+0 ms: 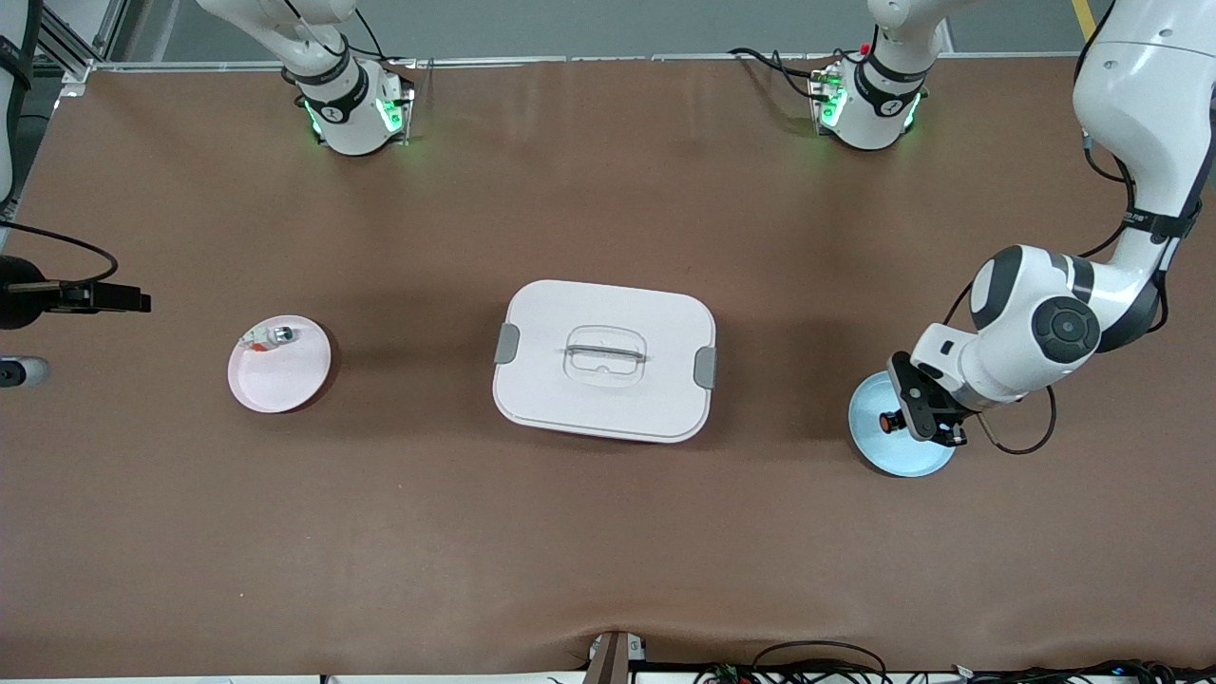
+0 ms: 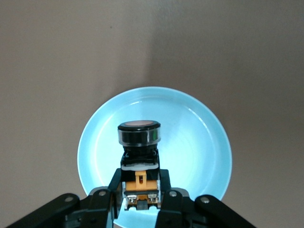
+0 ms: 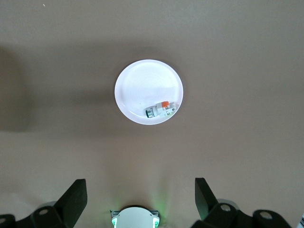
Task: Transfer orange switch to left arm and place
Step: 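Lower the switch onto the light-blue plate with the left gripper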
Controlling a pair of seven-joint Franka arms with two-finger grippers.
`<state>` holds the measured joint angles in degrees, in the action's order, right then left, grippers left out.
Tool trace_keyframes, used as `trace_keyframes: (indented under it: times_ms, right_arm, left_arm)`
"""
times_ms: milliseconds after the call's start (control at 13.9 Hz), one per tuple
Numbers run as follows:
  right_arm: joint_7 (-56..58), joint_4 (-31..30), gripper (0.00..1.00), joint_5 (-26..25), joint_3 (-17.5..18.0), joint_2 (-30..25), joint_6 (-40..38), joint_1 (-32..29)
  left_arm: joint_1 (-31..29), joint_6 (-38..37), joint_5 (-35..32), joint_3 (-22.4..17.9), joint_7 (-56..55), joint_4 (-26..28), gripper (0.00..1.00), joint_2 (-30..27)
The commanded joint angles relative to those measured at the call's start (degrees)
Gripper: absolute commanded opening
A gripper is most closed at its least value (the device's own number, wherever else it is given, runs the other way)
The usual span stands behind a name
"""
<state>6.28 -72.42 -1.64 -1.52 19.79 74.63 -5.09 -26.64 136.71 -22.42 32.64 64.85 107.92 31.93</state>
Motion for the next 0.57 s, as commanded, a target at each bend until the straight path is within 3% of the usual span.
trace_keyframes:
  times_ms: [0, 503]
  right_arm:
    - [-0.04, 1.23, 1.00, -2.31, 0.91, -0.36, 0.25, -0.45]
    - [-0.83, 1.94, 1.00, -1.26, 1.08, -0.80, -0.01, -0.72]
  left_arm:
    - [-0.96, 1.81, -1.14, 0.67, 3.09, 0.36, 0.00, 1.29]
    - [-3.42, 5.85, -9.75, 0.67, 3.18, 2.03, 0.00, 4.28]
